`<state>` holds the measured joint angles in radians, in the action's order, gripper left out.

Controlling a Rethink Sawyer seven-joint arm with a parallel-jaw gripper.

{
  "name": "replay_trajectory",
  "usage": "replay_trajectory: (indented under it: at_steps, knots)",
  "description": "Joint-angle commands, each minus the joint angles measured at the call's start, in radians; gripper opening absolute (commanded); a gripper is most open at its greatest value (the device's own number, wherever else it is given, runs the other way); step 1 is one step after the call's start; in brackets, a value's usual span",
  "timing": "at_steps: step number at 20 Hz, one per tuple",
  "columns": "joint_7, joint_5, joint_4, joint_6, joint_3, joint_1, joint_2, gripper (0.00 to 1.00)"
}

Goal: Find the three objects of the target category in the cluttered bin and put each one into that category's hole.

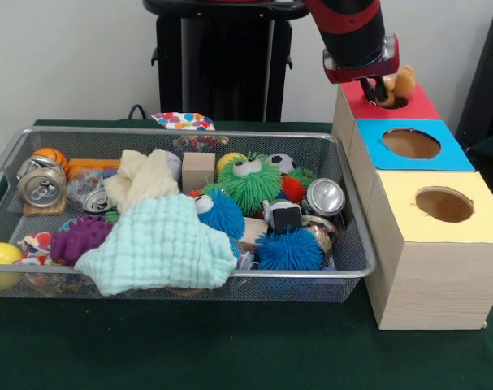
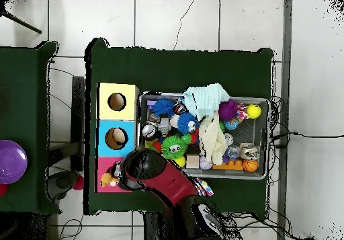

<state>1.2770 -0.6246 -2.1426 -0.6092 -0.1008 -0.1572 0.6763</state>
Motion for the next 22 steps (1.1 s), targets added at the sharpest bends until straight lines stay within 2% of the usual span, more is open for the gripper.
replay_trajectory:
  at_steps: [1,5,6,10,14,22]
  knots:
    - [0.23,0.086,0.107,-0.023,0.063,0.011,-0.031,0.0]
    - [0.225,0.083,0.106,0.014,0.055,0.008,-0.035,0.0]
    - [0.217,0.094,0.113,0.01,0.057,0.01,-0.038,1.0]
    - [0.21,0.102,0.128,0.027,0.061,0.018,-0.046,1.0]
    - [0.214,0.134,0.154,-0.025,0.077,0.028,-0.039,1.0]
    - [0.198,0.18,0.164,-0.04,0.081,0.027,-0.018,1.0]
